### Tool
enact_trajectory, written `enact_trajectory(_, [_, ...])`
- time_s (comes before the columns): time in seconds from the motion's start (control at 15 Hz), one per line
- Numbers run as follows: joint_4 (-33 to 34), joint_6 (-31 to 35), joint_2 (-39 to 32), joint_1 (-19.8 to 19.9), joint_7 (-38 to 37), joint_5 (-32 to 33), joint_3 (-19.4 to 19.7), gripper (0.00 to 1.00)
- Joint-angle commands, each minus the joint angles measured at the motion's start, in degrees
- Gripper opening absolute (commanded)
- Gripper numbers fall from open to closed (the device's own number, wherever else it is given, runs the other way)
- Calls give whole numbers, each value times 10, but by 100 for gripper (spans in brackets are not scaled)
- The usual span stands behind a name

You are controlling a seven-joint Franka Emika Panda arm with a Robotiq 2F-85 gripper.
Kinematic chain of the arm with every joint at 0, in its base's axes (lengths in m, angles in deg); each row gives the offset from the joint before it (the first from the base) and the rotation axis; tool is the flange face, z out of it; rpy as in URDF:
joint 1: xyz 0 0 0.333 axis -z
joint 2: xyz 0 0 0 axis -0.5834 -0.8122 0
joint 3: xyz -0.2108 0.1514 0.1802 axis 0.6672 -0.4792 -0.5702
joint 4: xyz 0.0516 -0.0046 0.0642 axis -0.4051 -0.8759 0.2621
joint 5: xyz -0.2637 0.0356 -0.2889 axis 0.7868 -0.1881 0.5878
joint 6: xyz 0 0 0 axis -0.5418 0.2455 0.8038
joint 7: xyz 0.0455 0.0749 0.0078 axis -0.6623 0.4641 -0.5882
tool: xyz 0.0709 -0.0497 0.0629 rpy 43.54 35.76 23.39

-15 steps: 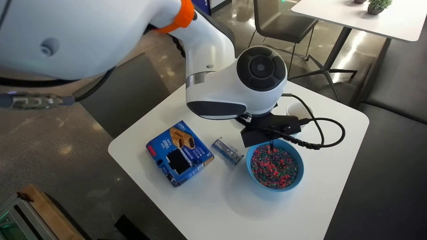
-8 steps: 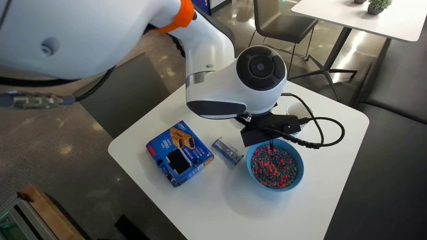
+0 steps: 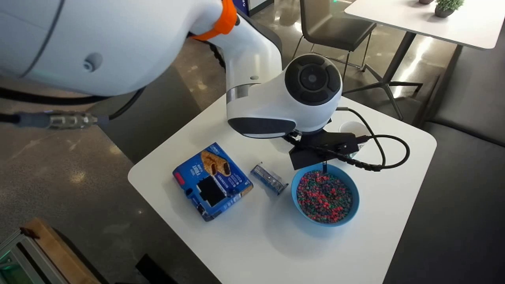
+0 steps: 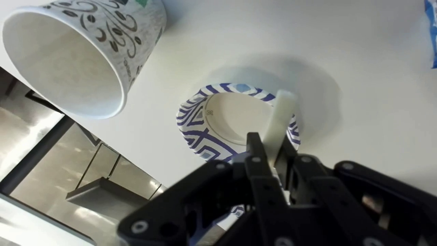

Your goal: Place some cereal from the blue bowl into the black and white bowl on the right.

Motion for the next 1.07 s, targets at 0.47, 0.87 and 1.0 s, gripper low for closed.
enact_trajectory(0.47, [42, 75, -77, -23, -42, 61, 4, 3])
enact_trajectory(0.87, [27, 190, -92, -55, -151, 190, 24, 3])
enact_trajectory(1.0, [19, 222, -95, -85, -209, 241, 59, 3])
